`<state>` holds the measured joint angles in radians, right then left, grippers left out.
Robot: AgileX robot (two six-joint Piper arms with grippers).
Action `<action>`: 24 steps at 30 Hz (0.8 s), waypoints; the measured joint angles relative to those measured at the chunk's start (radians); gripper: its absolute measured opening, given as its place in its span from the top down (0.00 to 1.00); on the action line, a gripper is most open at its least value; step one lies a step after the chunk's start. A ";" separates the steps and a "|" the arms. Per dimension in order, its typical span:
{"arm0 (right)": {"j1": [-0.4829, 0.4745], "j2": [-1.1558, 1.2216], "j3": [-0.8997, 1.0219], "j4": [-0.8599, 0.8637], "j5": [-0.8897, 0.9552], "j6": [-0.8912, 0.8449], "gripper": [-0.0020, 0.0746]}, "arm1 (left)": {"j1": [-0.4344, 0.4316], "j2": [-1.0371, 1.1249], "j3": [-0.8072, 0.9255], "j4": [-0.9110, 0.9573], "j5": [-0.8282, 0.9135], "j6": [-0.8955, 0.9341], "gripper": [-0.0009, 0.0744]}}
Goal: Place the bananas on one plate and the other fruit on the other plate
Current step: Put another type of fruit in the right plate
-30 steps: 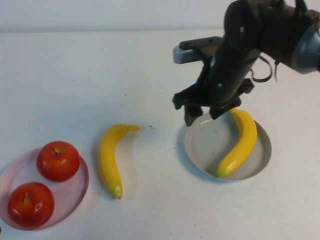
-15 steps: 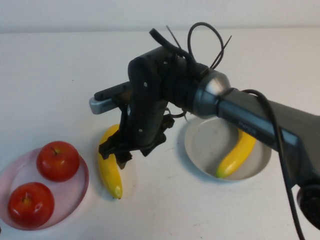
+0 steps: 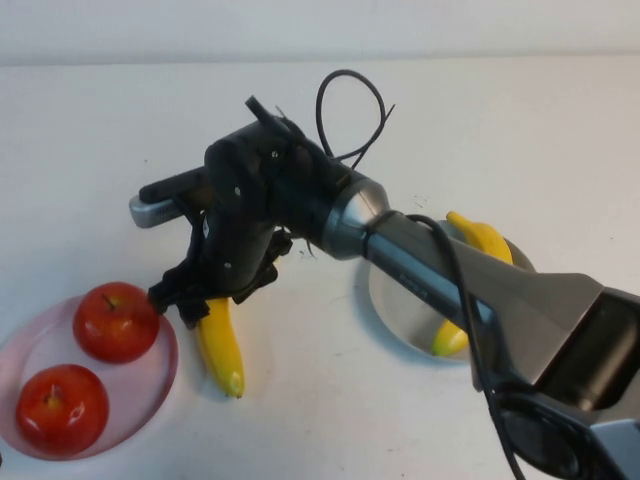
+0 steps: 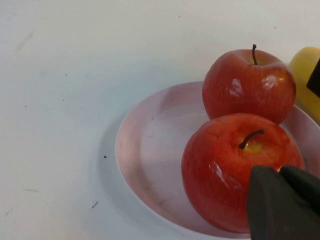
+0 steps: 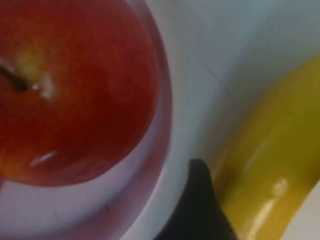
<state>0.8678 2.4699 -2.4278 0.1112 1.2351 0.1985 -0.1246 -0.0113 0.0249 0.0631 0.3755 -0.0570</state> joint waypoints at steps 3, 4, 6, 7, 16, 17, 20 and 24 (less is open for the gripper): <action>0.000 0.025 -0.011 -0.021 0.000 0.009 0.37 | 0.000 0.000 0.000 0.000 0.000 0.000 0.98; 0.000 0.030 -0.011 -0.032 0.001 0.014 0.37 | 0.000 0.000 0.000 0.000 0.000 0.000 0.98; 0.000 0.037 -0.011 -0.053 0.001 0.021 0.37 | 0.000 0.000 0.000 0.000 0.000 0.000 0.98; 0.000 0.039 -0.011 -0.063 0.001 0.023 0.37 | 0.000 0.000 0.000 0.000 0.000 0.000 0.98; -0.002 0.039 -0.011 -0.099 0.001 0.023 0.57 | 0.000 0.000 0.000 0.000 0.000 0.000 0.98; -0.006 0.039 -0.011 -0.099 0.001 0.023 0.57 | 0.000 0.000 0.000 0.000 0.000 0.000 0.98; -0.029 0.032 -0.011 -0.095 0.001 0.023 0.57 | 0.000 0.000 0.000 0.000 0.000 0.000 0.98; -0.069 -0.030 -0.011 -0.095 0.008 0.023 0.57 | 0.000 0.000 0.000 0.000 0.000 0.000 0.98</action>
<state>0.7988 2.4399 -2.4393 0.0164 1.2429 0.2218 -0.1246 -0.0113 0.0249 0.0631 0.3755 -0.0570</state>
